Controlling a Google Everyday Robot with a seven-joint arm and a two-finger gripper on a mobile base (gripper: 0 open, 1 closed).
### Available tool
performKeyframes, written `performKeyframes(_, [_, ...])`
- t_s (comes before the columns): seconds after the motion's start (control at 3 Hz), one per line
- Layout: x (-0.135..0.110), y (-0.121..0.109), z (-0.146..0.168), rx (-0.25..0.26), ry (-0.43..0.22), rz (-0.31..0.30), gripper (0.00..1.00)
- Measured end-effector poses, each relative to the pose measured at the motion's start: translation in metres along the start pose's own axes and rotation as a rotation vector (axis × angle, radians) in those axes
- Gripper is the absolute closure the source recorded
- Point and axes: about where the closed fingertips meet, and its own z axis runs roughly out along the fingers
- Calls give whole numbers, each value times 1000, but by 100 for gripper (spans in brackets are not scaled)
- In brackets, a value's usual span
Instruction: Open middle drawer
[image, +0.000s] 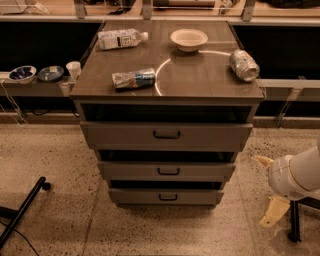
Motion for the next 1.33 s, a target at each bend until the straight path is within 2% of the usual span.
performKeyframes(0.33, [-2, -14, 38, 27, -44, -30, 0])
performKeyframes(0.67, [-10, -54, 107, 70, -153, -89, 0])
performKeyframes(1.0, [4, -47, 150, 22, -187, -71, 0])
performKeyframes(1.33, [4, -61, 171, 21, -189, -101, 0])
